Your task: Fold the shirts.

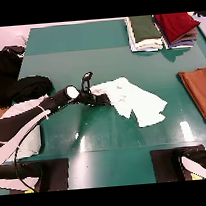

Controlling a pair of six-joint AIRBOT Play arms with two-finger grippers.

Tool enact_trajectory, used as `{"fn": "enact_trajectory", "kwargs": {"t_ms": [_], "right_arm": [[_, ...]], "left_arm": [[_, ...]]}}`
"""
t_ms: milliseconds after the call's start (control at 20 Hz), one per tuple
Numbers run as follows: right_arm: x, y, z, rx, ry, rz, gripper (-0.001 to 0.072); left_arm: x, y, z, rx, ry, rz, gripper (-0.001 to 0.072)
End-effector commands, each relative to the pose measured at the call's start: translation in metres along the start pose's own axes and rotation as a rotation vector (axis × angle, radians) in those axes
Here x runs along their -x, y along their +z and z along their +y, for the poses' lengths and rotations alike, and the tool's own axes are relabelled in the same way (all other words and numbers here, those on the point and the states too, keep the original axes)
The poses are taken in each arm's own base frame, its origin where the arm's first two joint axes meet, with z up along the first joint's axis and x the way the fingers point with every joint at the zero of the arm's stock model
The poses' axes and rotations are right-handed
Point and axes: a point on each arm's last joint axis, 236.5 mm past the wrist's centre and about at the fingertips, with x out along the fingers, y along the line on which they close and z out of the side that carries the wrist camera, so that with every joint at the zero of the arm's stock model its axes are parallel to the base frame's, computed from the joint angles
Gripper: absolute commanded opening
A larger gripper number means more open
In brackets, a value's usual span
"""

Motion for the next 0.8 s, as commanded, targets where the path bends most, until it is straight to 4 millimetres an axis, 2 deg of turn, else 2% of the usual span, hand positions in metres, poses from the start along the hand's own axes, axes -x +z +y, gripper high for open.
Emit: {"fn": "enact_trajectory", "kwargs": {"t_ms": [0,100,150,300,350,400,500,550,650,750], "right_arm": [[-0.009,-0.005,0.008,0.003,0.029,0.025,0.0019],[-0.009,-0.006,0.012,0.007,0.039,0.027,0.0018],[-0.009,-0.006,0.013,0.007,0.041,0.03,0.0019],[-0.005,-0.009,0.015,0.0,0.042,0.04,0.0019],[-0.002,-0.008,0.016,0.003,0.042,0.033,0.0019],[0.002,-0.006,0.017,0.007,0.04,0.026,0.0018],[0.014,-0.013,0.011,0.024,-0.007,0.048,0.0018],[0.022,-0.024,0.0,0.023,-0.063,0.094,0.0018],[0.037,-0.059,-0.029,-0.007,-0.204,0.216,0.0018],[0.044,-0.11,-0.055,-0.047,-0.311,0.355,0.0018]], "left_arm": [[-0.01,0.013,-0.007,0.023,-0.018,-0.059,0.0608],[-0.009,0.026,-0.008,0.026,-0.017,-0.11,0.0587],[-0.01,0.028,-0.006,0.038,-0.013,-0.119,0.0495],[-0.016,0.023,0.0,0.055,-0.003,-0.1,0.0475],[-0.016,0.025,0.001,0.051,0.0,-0.104,0.0322],[-0.013,0.028,0.003,0.049,0.004,-0.112,0.0028],[0.0,0.041,0.012,0.061,0.006,-0.13,0.0025],[0.012,0.05,0.017,0.05,0.014,-0.142,0.0024],[0.045,0.071,0.038,-0.028,0.069,-0.176,0.0024],[0.084,0.09,0.059,-0.094,0.139,-0.22,0.0024]]}}
